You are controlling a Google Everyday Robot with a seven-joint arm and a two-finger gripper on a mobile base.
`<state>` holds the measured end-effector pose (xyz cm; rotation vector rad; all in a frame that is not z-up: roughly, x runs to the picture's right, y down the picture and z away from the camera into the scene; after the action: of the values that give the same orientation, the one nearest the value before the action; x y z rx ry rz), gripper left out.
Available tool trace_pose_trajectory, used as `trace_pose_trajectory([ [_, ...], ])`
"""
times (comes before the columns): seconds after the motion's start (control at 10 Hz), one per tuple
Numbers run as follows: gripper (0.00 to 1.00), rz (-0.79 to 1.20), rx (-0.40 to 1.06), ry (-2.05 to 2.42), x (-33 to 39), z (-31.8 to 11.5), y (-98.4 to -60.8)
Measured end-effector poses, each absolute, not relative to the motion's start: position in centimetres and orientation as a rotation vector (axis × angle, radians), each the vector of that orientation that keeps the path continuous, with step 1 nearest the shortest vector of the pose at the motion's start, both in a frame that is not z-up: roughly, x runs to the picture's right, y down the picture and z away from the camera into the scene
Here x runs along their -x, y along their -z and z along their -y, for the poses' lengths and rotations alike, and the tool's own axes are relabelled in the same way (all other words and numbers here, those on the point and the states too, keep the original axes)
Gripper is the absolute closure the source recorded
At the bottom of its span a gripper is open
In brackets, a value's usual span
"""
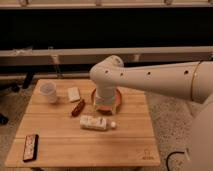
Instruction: Move the arm in a circular motion
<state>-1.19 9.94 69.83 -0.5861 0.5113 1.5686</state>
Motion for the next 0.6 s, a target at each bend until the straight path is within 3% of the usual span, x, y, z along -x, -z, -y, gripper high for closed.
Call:
trace_pose_trajectory([
  [0.6,0.35,-0.519,0.583,-1.577,-1.1,-9.5,-70.4],
])
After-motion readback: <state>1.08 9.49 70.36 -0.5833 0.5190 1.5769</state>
